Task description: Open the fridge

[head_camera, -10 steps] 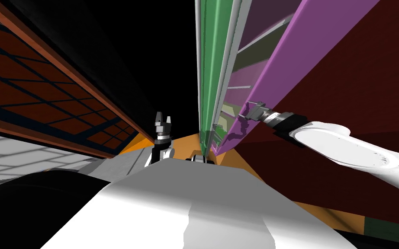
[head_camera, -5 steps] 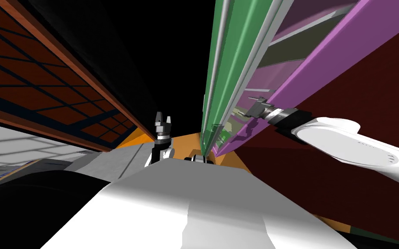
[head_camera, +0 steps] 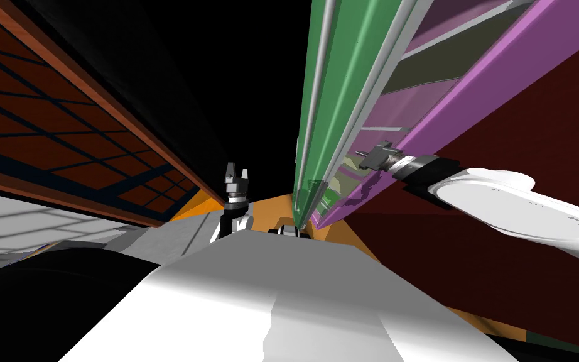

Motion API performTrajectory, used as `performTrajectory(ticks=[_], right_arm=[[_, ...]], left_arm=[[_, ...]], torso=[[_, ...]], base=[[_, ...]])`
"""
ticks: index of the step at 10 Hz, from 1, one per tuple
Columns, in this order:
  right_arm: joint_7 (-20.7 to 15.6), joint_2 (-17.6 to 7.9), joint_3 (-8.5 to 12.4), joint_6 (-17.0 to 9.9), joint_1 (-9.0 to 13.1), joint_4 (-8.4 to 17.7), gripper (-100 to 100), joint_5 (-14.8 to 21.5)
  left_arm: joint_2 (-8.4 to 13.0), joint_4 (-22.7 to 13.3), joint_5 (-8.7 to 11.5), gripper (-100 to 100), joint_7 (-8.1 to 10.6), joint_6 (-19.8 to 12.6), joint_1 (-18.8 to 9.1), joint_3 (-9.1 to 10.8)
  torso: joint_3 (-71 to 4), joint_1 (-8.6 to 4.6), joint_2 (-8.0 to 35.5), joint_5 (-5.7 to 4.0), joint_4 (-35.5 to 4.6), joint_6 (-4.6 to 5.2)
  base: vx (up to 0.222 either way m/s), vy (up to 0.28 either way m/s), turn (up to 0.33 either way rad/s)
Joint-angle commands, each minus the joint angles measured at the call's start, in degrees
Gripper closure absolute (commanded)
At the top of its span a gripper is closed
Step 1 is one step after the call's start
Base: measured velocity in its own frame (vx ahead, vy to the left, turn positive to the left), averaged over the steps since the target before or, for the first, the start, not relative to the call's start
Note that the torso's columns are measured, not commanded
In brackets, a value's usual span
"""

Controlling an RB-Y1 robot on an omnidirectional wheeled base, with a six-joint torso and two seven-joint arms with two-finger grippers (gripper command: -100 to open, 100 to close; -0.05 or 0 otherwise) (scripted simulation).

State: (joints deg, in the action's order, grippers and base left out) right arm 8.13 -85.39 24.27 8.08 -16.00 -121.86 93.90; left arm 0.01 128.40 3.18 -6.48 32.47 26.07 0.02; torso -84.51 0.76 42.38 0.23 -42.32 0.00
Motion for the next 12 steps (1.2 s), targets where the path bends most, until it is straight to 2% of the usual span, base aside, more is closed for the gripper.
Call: performTrajectory(ticks=[1,2,3,5,6,7,8,9,11,12], right_arm=[[0.6,-0.3,0.1,-0.1,0.0,1.8,100,0.7],[0.5,-0.5,0.4,-0.1,-0.4,2.8,100,0.7],[0.5,-0.5,0.4,-0.1,-0.4,2.8,100,0.7],[0.5,-0.7,1.1,-0.1,-1.0,4.9,100,0.7],[0.5,-0.7,1.1,-0.1,-1.0,4.9,100,0.7],[0.4,-0.9,1.5,-0.2,-1.4,6.0,100,0.7],[0.4,-1.0,1.8,-0.2,-1.7,7.0,100,0.8],[0.4,-1.0,1.8,-0.2,-1.7,7.0,100,0.8],[0.3,-1.3,2.5,-0.2,-2.4,9.1,100,0.8],[0.9,-0.7,2.6,0.1,-2.3,8.1,100,1.8]], left_arm=[[0.0,0.0,0.0,0,0.00,0.0,0.0,0.00],[0.0,0.0,0.0,0,0.00,0.0,0.0,0.00],[0.0,0.0,0.0,0,0.00,0.0,0.0,0.00],[0.0,0.0,0.0,0,0.00,0.0,0.0,0.00],[0.0,0.0,0.0,0,0.00,0.0,0.0,0.00],[0.0,0.0,0.0,0,0.00,0.0,0.0,0.01],[0.0,0.0,0.0,0,0.00,0.0,0.0,0.01],[0.0,0.0,0.0,0,0.00,0.0,0.0,0.00],[0.0,0.0,0.0,0,0.00,0.0,0.0,0.01],[0.0,0.0,0.0,0,0.00,0.0,0.0,0.00]], torso=[[0.0,-0.34,0.0,-0.05,0.0,-0.05],[0.0,-0.72,-0.1,-0.21,0.0,0.00],[-0.1,-0.83,-0.2,-0.26,0.1,0.01],[-0.1,-0.63,-0.1,-0.21,0.1,-0.08],[0.0,-0.50,-0.1,-0.15,0.0,-0.04],[-0.1,-0.85,-0.1,-0.22,0.0,-0.07],[-0.1,-0.83,-0.1,-0.27,0.0,-0.02],[-0.1,-0.54,-0.1,-0.17,0.0,0.00],[0.0,-0.91,-0.1,-0.28,0.0,0.02],[-0.1,-0.75,-0.1,-0.25,0.0,0.01]], base=[[-0.022,0.243,-0.052],[0.016,0.271,-0.109],[0.006,0.261,-0.044],[-0.017,0.308,-0.104],[-0.002,0.224,-0.047],[0.006,0.232,-0.050],[-0.009,0.332,-0.114],[-0.022,0.270,-0.053],[-0.014,0.259,-0.091],[-0.004,0.142,-0.037]])
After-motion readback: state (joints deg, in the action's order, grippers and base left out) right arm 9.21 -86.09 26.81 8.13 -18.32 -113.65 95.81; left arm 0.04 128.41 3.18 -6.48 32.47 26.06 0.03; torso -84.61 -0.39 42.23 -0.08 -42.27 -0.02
